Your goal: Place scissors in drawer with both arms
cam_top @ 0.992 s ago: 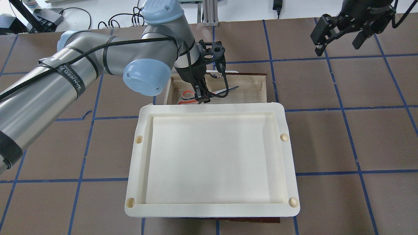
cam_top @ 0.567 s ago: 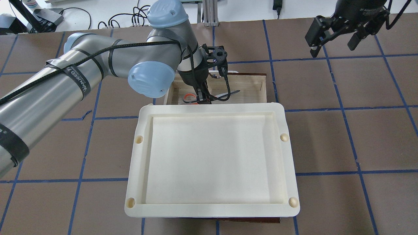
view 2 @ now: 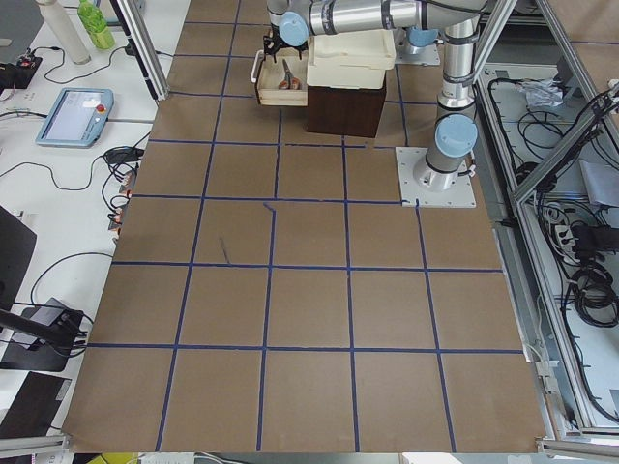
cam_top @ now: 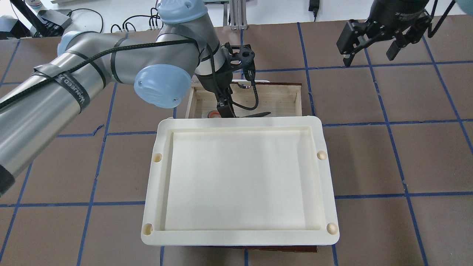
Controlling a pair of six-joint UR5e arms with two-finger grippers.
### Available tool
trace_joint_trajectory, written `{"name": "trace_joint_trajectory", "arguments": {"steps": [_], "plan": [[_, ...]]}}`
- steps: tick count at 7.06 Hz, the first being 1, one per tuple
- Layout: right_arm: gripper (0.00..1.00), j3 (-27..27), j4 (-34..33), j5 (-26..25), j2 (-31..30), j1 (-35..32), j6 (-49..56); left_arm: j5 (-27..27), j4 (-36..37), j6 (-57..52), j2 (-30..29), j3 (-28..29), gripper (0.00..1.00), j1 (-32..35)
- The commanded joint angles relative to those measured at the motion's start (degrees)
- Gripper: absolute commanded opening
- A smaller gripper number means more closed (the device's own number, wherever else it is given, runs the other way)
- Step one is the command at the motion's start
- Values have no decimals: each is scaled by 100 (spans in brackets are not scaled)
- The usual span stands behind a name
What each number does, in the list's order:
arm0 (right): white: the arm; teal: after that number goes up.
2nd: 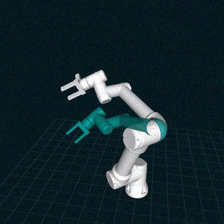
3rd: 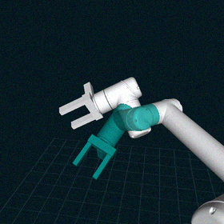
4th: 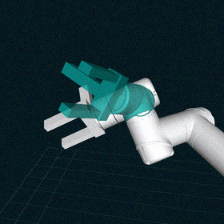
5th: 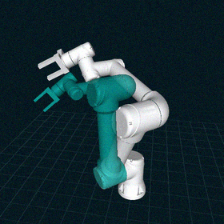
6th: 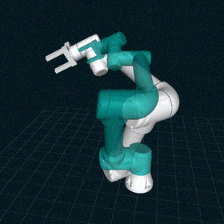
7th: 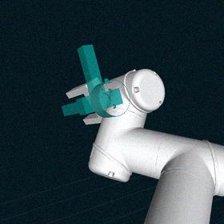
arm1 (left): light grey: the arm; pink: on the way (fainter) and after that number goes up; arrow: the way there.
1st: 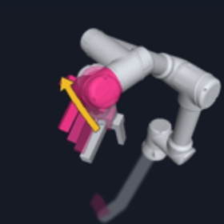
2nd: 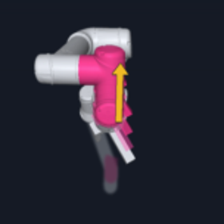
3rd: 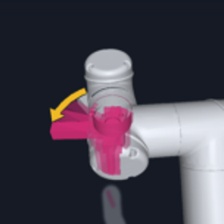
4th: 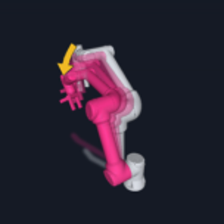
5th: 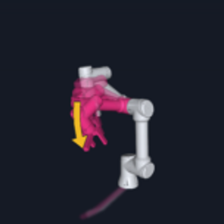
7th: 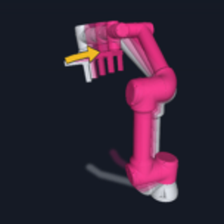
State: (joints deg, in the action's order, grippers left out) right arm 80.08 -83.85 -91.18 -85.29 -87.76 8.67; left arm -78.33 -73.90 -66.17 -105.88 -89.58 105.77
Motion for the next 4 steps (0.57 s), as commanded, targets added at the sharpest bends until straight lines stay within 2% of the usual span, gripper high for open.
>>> {"name": "trace_joint_trajectory", "arguments": {"steps": [1,2,3,4], "plan": [[100,16,-9,73,38,-74,29,-60,-499,34,566,107,94,-615],[100,34,-17,82,38,-74,47,-138,-920,34,917,81,97,-1133],[100,34,-17,82,47,-74,48,-704,-1037,112,1120,81,97,-1556],[100,51,-17,91,47,-74,48,-884,-1117,383,1392,29,97,-1890]]}}
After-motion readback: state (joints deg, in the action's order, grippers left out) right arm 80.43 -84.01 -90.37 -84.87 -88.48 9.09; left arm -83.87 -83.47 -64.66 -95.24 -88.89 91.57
